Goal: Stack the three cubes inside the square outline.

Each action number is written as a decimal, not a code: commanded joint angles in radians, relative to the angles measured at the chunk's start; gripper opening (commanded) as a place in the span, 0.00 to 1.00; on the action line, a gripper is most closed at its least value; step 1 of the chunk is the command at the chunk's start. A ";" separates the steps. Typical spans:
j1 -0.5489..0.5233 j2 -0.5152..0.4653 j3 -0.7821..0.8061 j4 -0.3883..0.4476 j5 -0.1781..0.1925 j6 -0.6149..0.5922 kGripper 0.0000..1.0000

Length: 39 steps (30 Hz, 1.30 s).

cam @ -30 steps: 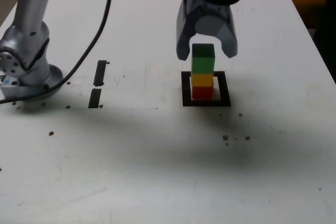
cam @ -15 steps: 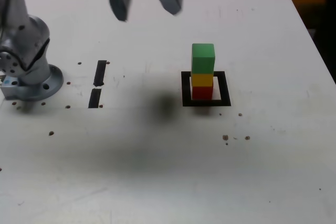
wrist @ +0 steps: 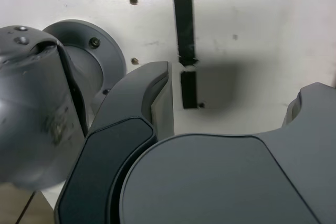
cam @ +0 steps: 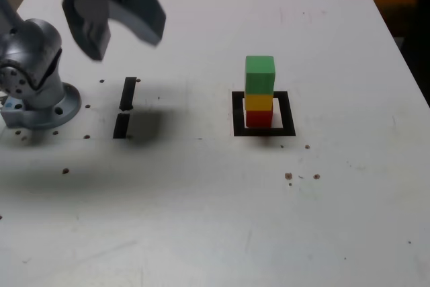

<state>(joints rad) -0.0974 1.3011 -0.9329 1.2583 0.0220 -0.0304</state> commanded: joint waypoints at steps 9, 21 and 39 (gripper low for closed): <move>0.067 0.032 0.140 -0.127 -0.046 0.080 0.88; 0.070 0.066 0.174 -0.151 -0.069 0.080 0.99; 0.070 0.078 0.186 -0.157 -0.083 0.078 0.99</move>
<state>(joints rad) -0.0276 1.3719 -0.7462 1.1035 -0.0618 0.0483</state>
